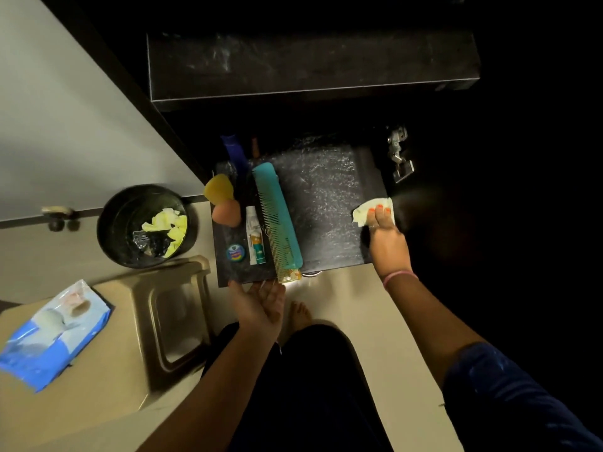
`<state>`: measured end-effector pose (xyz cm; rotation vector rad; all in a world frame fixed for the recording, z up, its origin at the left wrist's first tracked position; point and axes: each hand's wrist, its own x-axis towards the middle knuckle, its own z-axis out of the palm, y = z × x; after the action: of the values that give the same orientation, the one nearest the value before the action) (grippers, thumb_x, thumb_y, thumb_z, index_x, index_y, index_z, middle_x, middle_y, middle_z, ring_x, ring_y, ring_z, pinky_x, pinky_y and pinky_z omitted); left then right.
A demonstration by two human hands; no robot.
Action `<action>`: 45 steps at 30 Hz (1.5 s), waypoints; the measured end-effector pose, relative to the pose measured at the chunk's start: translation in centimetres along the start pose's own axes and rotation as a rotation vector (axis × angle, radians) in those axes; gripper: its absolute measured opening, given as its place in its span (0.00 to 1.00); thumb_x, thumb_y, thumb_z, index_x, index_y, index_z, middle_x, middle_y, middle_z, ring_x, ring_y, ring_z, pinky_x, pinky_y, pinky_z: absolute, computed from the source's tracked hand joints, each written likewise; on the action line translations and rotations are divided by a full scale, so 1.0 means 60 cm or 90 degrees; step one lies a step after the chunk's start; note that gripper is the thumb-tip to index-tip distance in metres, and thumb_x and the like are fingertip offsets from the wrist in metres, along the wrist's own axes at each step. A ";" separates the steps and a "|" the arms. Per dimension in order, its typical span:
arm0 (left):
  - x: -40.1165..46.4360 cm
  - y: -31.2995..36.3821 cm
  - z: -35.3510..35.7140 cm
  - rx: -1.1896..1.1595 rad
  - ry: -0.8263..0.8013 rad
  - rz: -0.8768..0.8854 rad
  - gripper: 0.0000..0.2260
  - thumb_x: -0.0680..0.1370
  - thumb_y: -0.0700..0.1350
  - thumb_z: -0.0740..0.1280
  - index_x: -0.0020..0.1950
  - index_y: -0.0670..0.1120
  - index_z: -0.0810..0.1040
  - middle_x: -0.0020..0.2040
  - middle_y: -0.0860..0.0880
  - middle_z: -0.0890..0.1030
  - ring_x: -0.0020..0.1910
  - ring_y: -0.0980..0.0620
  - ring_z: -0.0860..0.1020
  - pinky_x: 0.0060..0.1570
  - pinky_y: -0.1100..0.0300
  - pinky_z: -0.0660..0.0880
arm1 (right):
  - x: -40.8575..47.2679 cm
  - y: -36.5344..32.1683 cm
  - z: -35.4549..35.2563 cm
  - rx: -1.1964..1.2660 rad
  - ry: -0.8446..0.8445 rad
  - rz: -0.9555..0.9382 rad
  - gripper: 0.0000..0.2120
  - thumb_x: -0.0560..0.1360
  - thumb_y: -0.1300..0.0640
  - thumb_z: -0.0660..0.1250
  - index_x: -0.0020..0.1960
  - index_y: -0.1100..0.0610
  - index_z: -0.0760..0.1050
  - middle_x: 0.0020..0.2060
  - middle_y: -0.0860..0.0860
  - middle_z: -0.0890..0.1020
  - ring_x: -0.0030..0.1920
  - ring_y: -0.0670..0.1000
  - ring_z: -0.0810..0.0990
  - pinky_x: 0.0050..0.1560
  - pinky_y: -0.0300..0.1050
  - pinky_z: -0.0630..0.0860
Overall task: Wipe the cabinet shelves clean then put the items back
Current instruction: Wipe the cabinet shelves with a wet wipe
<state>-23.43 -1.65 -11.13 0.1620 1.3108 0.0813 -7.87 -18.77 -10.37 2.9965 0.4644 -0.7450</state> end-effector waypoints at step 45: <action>0.009 -0.011 0.028 -0.053 0.016 -0.019 0.35 0.77 0.67 0.45 0.72 0.43 0.66 0.74 0.42 0.63 0.73 0.45 0.64 0.66 0.54 0.68 | 0.023 -0.019 -0.076 0.135 0.243 -0.019 0.11 0.70 0.70 0.61 0.47 0.65 0.81 0.45 0.63 0.83 0.46 0.62 0.82 0.48 0.48 0.77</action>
<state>-21.66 -2.34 -11.36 0.0712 1.3322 0.1128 -4.98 -16.89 -6.92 3.3485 0.4660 -0.2296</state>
